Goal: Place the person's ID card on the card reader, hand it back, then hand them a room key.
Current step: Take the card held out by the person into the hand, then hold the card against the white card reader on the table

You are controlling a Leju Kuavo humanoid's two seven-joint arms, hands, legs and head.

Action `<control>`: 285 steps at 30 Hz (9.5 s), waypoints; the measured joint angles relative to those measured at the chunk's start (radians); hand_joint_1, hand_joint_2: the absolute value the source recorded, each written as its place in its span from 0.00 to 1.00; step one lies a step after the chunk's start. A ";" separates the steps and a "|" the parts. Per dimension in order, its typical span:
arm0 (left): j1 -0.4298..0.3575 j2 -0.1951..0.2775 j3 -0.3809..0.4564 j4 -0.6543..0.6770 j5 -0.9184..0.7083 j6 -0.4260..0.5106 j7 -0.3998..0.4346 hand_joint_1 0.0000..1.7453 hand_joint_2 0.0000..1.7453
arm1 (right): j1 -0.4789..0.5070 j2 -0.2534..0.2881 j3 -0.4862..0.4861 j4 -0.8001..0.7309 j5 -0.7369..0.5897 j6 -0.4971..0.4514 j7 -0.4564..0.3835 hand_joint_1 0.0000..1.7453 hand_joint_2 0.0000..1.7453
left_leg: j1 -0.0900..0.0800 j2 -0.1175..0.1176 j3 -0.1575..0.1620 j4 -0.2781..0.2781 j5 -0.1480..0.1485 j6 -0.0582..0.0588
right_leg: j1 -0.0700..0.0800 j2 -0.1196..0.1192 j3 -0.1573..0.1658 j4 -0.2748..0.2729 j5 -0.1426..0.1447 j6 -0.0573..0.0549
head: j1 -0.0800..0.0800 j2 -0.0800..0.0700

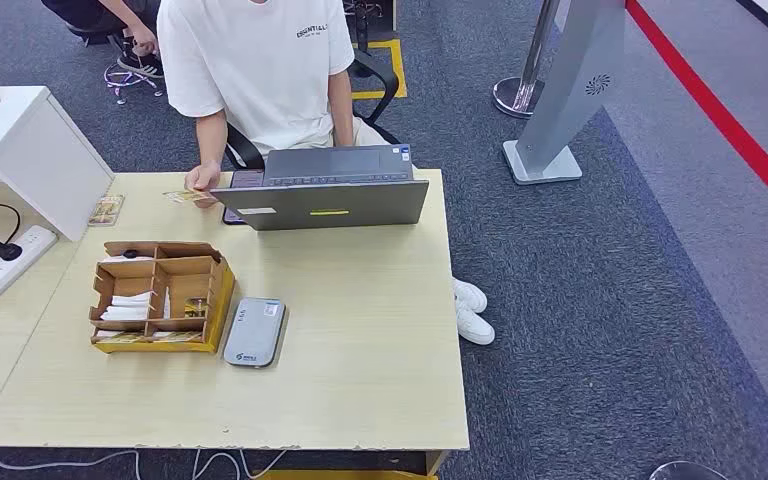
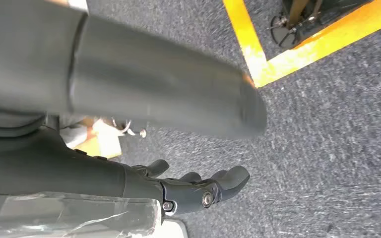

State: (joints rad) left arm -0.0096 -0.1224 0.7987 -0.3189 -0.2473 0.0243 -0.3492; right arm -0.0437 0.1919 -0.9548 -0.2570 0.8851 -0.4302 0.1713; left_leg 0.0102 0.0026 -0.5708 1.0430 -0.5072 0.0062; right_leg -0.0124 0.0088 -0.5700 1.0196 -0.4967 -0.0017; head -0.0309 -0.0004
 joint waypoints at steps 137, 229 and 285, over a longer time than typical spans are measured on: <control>-0.659 0.221 -1.384 -1.004 -0.935 0.260 0.260 1.00 0.00 | -0.070 0.064 -0.255 0.066 0.399 -0.121 0.169 0.00 0.00 | 0.000 -0.001 -0.001 0.004 0.003 0.001 | 0.000 0.000 0.002 -0.001 0.005 0.006 | 0.002 0.000; -0.540 0.163 -1.322 -0.970 -0.868 0.472 0.250 1.00 1.00 | -0.064 0.061 -0.240 0.067 0.372 -0.080 0.181 0.00 0.00 | 0.000 -0.001 -0.003 0.005 0.002 0.003 | 0.000 0.001 0.001 -0.002 0.004 0.007 | 0.003 0.000; -0.168 0.366 -1.351 -0.897 -0.916 0.320 0.285 1.00 1.00 | -0.061 0.065 -0.268 0.067 0.264 -0.037 0.158 0.00 0.00 | -0.001 -0.002 -0.004 0.005 0.003 0.005 | 0.000 0.000 0.001 -0.004 0.007 0.010 | 0.005 0.000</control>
State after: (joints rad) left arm -0.1778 0.2432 -0.5520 -1.2162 -1.1635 0.3439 -0.0645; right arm -0.1051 0.2567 -1.2230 -0.1904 1.1494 -0.4677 0.3296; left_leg 0.0094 0.0009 -0.5745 1.0476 -0.5039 0.0110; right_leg -0.0126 0.0087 -0.5689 1.0157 -0.4902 0.0083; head -0.0263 -0.0004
